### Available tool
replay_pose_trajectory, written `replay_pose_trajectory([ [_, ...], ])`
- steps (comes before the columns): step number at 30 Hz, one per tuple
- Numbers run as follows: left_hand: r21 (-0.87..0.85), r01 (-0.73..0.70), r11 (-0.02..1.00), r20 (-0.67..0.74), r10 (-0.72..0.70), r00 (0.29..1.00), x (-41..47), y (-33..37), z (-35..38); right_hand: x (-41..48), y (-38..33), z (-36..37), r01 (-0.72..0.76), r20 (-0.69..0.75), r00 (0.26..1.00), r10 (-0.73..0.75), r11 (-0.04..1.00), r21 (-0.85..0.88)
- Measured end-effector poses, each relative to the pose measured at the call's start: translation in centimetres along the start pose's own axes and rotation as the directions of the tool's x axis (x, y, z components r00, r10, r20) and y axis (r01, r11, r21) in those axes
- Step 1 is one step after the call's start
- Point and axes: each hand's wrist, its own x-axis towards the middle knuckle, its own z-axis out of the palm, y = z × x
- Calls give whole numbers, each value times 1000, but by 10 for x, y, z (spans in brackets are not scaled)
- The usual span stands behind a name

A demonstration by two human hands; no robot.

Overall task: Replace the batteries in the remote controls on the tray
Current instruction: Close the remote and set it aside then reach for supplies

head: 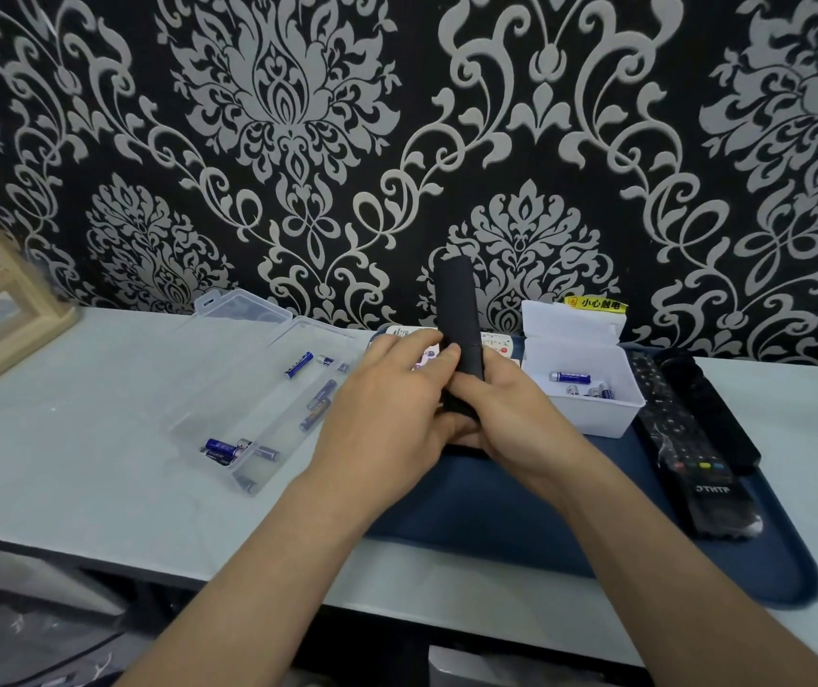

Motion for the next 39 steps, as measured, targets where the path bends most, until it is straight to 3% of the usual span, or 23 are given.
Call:
replay_pose_trajectory([
  [2, -68, 89, 994, 30, -87, 996, 1, 0, -4, -2, -3, -2, -12, 19, 1000, 14, 998, -68],
  [6, -115, 273, 955, 285, -231, 930, 1, 1, -14, -7, -5, -3, -34, 105, 992, 65, 962, -271],
  [11, -38, 230, 972, 342, -204, 917, 4, 2, -13, -15, -12, -8, -29, 212, 972, 101, 948, -316],
  [18, -204, 243, 948, 341, -164, 926, 6, -5, -9, -18, -16, -8, -44, 227, 965, 128, 939, -342],
  [22, -340, 240, 909, 365, -107, 925, 5, -8, -5, -17, -15, -9, -76, 157, 979, 130, 948, -310],
  [27, -417, 175, 892, 315, -38, 948, 9, 2, -6, -14, -16, -18, 65, -65, 995, -78, 981, -180],
  [30, -494, 178, 851, 253, -56, 966, 11, 13, -5, -20, -24, -25, 109, -142, 982, -121, 990, -89],
  [35, -540, 152, 828, 195, -52, 979, 15, 31, -3, -34, -36, -42, 130, -146, 977, -152, 980, -149],
  [39, -570, 135, 811, 231, 0, 973, 22, 49, 9, -48, -41, -60, 157, -254, 949, -185, 979, -128],
])
